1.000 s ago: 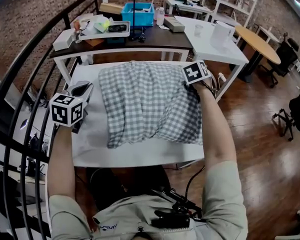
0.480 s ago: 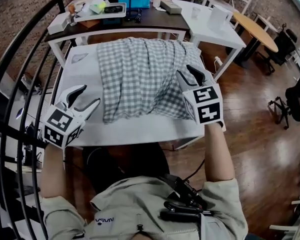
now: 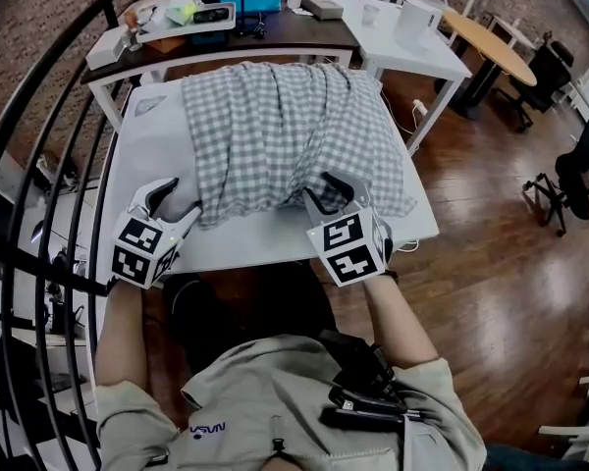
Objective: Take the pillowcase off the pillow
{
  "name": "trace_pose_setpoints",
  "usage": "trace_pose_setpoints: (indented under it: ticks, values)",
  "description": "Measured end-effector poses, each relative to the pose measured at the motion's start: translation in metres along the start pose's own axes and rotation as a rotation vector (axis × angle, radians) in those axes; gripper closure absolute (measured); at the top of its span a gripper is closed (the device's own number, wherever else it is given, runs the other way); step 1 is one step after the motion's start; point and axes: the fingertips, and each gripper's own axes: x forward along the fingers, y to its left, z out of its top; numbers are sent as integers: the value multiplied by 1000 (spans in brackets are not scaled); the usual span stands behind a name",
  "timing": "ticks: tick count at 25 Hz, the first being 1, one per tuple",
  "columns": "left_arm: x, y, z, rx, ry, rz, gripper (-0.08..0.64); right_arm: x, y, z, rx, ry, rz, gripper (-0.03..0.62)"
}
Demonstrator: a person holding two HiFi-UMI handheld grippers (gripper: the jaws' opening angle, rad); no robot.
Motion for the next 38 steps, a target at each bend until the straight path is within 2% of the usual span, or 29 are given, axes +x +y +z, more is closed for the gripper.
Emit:
trace_pose_setpoints:
  ticks: [4,7,9,13,16,21,25,28,32,35,38]
  values:
    - [8,3,-5,-10,-9,51,342,15,-2,-10,-32,29,-62,443]
    - [3,10,2,-24,-53,110,472,14,-5,-11,-46,25,-101,506]
    - [-5,16,13,-28,-100,148,524,7,-10,-8,-54,9,-125,547]
    - [-22,26,37,-28,-175,195,538,-9,-26,-5,-84,-7,-189,578]
    - [-28,35,43,-35,-195,214,540,-16,-44,-9,-95,6,-261,583]
    - [-43,59,42,-142,-230,227,543,-34,-111,-41,-101,88,-410,586]
    - [-46,58,39,-167,-240,199,543,-33,-161,-82,-99,194,-478,586]
    - [-37,46,18,-190,-206,168,543,-19,-169,-116,-69,270,-456,586]
    - [-23,26,-11,-235,-152,135,543,-4,-151,-143,-27,323,-376,586]
    - [-26,12,-6,-205,-155,114,522,-15,-139,-137,23,310,-304,584]
    - [-50,-1,14,-150,-208,96,441,-45,-131,-109,62,234,-212,533]
